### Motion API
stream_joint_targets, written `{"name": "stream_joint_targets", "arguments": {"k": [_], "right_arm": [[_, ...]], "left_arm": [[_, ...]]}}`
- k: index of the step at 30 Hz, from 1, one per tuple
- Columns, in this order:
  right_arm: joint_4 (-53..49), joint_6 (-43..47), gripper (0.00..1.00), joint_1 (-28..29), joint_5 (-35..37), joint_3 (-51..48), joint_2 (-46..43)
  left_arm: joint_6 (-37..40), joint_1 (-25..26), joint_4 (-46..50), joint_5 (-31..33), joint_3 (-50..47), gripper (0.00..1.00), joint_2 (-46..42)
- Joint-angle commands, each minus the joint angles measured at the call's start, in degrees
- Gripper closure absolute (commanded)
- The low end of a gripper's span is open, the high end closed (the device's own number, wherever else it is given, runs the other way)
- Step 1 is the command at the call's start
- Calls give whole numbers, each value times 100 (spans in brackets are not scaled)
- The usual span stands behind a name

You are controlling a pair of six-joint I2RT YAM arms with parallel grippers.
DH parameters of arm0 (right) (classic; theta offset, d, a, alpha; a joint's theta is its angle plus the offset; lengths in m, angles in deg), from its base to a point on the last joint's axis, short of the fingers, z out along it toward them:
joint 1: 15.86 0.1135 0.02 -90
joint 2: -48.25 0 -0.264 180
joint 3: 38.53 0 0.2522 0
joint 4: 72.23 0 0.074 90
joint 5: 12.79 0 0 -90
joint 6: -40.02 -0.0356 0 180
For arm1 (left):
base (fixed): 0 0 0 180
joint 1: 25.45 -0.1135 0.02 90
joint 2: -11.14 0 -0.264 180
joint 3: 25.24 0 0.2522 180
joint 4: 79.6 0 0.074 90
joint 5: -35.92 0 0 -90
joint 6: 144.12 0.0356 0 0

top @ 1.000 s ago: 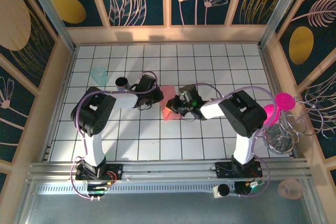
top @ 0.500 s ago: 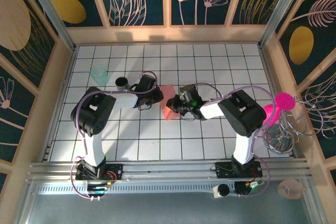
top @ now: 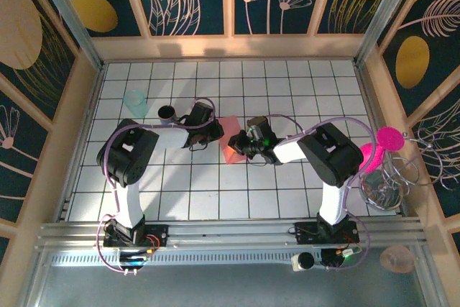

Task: Fold a paper plane with a square sheet of paper (pick it up from the middle)
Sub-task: Fold the triangle a second time at the center of the table.

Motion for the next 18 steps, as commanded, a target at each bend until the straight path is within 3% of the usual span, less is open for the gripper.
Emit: {"name": "stream_joint_targets", "arguments": {"k": [1,18], "right_arm": [[35,-43,100,32,166,-10,84],[-76,-63,100,32,83,27,202]], "left_arm": [[93,-38,140,71,-79,87,103],[94,-42,140,62,-79,87,34]]}}
